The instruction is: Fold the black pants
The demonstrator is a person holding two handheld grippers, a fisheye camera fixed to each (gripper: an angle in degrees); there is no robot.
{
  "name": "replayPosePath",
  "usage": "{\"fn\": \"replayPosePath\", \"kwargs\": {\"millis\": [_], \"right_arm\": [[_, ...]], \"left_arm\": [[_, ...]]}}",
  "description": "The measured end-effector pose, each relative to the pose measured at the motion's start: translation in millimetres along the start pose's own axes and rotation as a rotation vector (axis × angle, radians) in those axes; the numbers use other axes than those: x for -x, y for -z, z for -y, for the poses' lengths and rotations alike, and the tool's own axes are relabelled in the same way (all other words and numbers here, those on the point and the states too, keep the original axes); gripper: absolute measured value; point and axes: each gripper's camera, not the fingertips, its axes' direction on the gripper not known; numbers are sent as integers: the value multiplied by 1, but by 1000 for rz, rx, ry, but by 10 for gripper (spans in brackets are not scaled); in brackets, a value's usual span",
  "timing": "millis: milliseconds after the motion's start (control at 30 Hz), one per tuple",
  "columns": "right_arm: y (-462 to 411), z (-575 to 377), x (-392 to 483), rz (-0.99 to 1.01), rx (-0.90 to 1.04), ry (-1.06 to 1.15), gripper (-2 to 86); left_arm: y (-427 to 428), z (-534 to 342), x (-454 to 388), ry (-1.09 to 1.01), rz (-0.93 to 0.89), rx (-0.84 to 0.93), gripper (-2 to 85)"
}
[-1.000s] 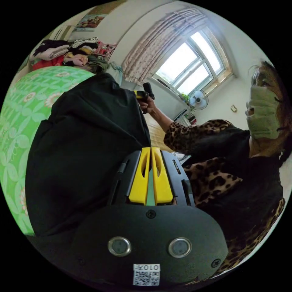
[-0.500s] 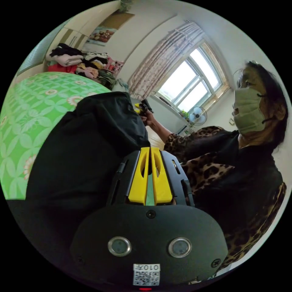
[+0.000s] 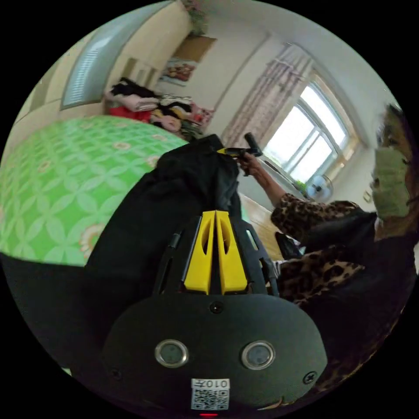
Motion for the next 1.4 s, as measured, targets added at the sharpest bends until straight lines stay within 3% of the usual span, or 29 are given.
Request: {"fn": "replayPosePath", "kwargs": {"millis": [100,167,333,400,633,800,867,967,1067,1167,1400], "right_arm": [[-23,30,-3,-45,1,-48,58],[-31,58,-6,-73,-40,-112,56],[-44,125,17,-246,-166,-141,56],[-48,145,26,-340,-234,-169,56],[-91,147,1,-529,-175,-469,79],[-104,96,-15,-405,-228,-539,74],[-106,64,0,-190,-353,-389,57],[-129,40,40,149,-370,-107,43],[-176,37,97,357,-222,133,60],[-235,51,163,406,-20,270,114],[-359,106,293,506,194,437,123]], "left_arm": [[34,-13,16,61,89,-96,-2],[48,-17,28,153,224,-80,-2],[67,-7,61,216,324,-10,-2],[82,0,72,253,492,4,-2],[139,-15,70,262,525,-58,-2],[176,-53,69,274,517,-38,-1],[200,-67,65,293,560,-80,-1],[253,-97,66,376,552,-217,-1],[298,-137,76,472,442,-359,-1],[325,-182,82,558,351,-469,-1],[353,-290,77,640,275,-544,-1]]}}
